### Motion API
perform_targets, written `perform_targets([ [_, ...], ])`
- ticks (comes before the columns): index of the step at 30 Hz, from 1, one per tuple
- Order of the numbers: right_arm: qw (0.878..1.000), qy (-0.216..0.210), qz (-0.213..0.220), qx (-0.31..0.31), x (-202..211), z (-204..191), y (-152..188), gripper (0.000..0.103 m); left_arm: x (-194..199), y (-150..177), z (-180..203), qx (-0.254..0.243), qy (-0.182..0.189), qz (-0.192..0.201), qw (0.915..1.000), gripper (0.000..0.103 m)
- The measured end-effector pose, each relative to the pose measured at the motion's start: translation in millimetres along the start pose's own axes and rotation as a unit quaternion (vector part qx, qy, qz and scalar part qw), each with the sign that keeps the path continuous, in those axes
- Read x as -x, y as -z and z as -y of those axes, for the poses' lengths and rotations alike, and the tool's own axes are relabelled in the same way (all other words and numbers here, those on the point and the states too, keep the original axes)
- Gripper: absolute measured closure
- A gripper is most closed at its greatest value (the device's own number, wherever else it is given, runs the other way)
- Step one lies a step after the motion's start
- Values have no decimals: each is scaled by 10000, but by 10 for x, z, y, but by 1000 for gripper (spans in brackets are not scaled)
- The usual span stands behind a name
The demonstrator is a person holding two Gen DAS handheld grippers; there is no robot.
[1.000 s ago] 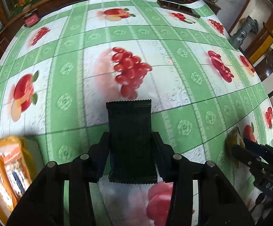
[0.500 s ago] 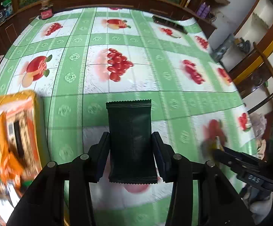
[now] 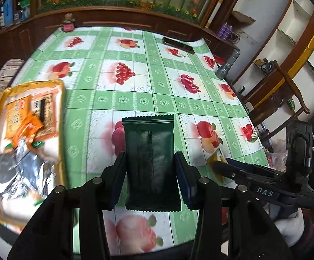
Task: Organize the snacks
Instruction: 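Carry the dark green pack with the left gripper while the right carries the peas packet over the tray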
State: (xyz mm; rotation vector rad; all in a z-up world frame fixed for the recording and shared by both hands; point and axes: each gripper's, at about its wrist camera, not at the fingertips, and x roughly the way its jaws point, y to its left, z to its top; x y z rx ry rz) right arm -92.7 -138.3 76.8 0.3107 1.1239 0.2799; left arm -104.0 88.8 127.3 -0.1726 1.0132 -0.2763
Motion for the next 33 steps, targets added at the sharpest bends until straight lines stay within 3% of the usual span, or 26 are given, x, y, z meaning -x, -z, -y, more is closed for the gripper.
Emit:
perform_targets([
  [8,9972,-300,43,690,204,-442,181,57,492,176,69,-103,-569,510,9970,60],
  [17,9882,-621,296,1367,440,-923,294,57,985,274,143,-376,-1334,1176,9833,60],
  [27,9819,-840,425,1642,536,-1135,382,57,1106,321,158,-470,-1859,1331,9724,60],
  [33,9805,-878,444,1700,550,-1168,405,57,1120,367,152,-505,-1977,1330,9699,60],
])
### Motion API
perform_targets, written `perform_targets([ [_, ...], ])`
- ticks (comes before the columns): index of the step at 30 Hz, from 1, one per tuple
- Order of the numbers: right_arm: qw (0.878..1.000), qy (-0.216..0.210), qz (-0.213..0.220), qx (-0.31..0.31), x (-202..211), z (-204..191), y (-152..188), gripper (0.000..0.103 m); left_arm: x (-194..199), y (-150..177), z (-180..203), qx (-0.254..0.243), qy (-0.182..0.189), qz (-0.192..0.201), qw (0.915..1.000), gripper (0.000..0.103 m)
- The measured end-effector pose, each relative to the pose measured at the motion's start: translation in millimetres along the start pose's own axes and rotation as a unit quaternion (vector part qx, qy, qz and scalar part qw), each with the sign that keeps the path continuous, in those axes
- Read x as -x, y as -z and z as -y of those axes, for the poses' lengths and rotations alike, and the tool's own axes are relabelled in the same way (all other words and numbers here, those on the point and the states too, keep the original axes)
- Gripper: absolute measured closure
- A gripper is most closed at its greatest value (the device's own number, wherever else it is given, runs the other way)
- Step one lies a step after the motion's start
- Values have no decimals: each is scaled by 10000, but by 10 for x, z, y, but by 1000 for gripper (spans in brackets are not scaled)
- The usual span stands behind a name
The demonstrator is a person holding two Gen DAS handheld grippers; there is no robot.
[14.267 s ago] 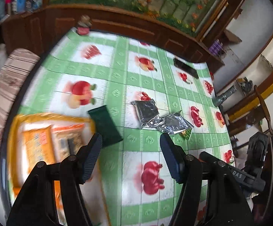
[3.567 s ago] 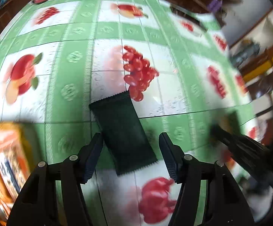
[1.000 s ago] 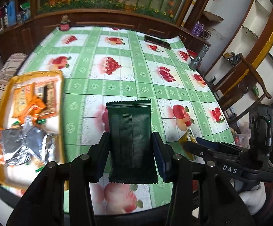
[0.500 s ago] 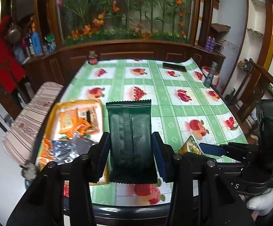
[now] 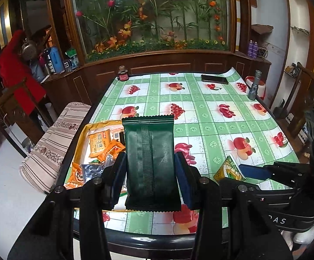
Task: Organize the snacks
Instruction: 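Carry the dark green pack with the left gripper while the right carries the peas packet over the tray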
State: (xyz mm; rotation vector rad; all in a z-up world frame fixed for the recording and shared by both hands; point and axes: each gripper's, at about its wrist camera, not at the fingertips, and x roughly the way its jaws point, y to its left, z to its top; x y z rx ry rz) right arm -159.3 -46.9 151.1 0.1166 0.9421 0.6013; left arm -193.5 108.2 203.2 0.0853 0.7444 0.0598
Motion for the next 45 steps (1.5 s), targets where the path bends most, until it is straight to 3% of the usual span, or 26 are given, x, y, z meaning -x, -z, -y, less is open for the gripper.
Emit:
perform_targets([
  [15,9999,28,-162,-25,-170,-117,-32,57,-230,25,-226,75,98,-319,9994,60],
  [32,9978,-215,-620,25,-999,-631,-378,57,-707,14,-946,228,-14,-822,9964,60],
  [45,9952,-439,-866,-124,-1368,-718,-422,57,-903,72,-1096,142,-30,-1134,9934,60],
])
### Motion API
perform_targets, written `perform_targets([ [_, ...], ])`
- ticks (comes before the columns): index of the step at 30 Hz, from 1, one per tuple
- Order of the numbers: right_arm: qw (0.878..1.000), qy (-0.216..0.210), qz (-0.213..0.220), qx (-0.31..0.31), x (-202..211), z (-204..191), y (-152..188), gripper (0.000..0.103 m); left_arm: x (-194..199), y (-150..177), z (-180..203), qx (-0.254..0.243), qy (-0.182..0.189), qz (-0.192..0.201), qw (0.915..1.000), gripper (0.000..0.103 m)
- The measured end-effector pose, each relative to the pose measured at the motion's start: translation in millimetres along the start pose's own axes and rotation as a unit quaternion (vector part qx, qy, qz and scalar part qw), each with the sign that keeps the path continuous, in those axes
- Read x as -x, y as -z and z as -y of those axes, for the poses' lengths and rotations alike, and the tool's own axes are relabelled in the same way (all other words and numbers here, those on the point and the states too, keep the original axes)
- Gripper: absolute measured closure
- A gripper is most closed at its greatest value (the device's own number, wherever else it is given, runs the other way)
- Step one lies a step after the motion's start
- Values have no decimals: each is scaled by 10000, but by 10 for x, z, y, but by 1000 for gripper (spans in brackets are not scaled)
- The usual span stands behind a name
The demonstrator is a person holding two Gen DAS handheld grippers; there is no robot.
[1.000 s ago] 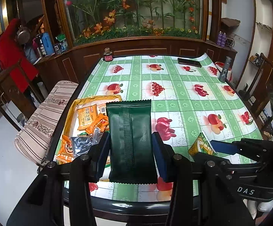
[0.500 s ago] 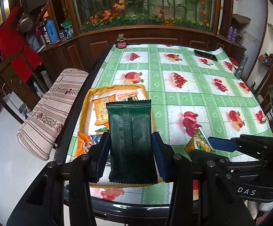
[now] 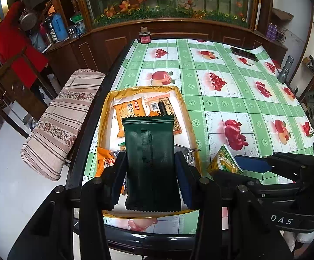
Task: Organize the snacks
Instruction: 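Carry the dark green pack with the left gripper while the right carries the peas packet over the tray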
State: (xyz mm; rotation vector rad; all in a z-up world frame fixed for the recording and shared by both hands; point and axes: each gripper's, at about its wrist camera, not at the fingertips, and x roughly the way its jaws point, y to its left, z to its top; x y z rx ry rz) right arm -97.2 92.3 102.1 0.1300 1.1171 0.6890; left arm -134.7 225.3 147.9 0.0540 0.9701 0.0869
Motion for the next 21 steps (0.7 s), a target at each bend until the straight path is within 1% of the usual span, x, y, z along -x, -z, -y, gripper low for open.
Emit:
perform_targets([
  [12,9998,-41,-175,-21,-164,-13,-9,57,-108,10,12,-40,80,-126,9999,60],
  [17,9997,-33,-221,-43,-203,12,-15,57,-116,7,11,-33,87,-101,9999,60],
  [21,9997,-27,-258,-43,-219,22,-2,57,-92,5,42,-22,135,7,9999,60],
])
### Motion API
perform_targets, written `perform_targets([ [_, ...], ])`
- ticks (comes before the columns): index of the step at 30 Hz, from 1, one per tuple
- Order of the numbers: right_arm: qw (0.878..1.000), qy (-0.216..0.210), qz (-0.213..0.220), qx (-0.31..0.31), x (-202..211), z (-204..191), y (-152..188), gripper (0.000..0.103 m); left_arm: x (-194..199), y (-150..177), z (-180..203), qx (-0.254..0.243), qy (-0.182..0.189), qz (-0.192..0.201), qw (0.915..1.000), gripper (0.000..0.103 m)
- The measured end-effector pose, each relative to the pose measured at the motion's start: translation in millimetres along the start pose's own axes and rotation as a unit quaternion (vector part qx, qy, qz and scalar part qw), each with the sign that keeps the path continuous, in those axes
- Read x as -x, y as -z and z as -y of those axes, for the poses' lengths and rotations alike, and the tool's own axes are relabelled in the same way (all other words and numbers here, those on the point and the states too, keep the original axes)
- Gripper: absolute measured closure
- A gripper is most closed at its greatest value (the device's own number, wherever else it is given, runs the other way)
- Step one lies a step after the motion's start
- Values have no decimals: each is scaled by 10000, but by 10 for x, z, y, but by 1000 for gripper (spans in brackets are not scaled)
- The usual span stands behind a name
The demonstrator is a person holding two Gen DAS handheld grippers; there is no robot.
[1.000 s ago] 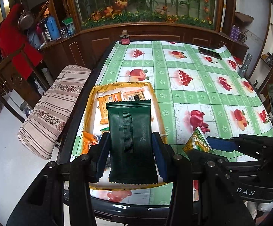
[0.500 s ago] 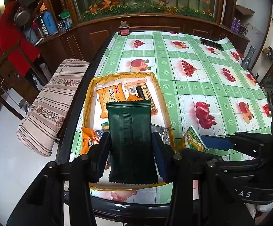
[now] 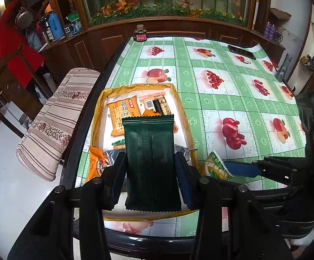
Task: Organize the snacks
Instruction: 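Carry the dark green pack with the left gripper while the right carries the peas packet over the tray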
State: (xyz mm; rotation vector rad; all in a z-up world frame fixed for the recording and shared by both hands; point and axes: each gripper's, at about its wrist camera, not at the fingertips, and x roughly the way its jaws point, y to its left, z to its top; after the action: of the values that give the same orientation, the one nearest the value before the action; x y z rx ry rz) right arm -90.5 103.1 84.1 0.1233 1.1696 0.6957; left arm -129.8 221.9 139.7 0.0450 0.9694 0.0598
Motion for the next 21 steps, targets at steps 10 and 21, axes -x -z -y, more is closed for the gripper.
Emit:
perform_targets([
  [10,9999,-25,-104,6,-36,40,44,57,22,43,26,79,1,-12,10000,60],
  [21,9997,-84,-221,94,-89,19,52,57,4,89,0,158,-36,-71,9998,60],
])
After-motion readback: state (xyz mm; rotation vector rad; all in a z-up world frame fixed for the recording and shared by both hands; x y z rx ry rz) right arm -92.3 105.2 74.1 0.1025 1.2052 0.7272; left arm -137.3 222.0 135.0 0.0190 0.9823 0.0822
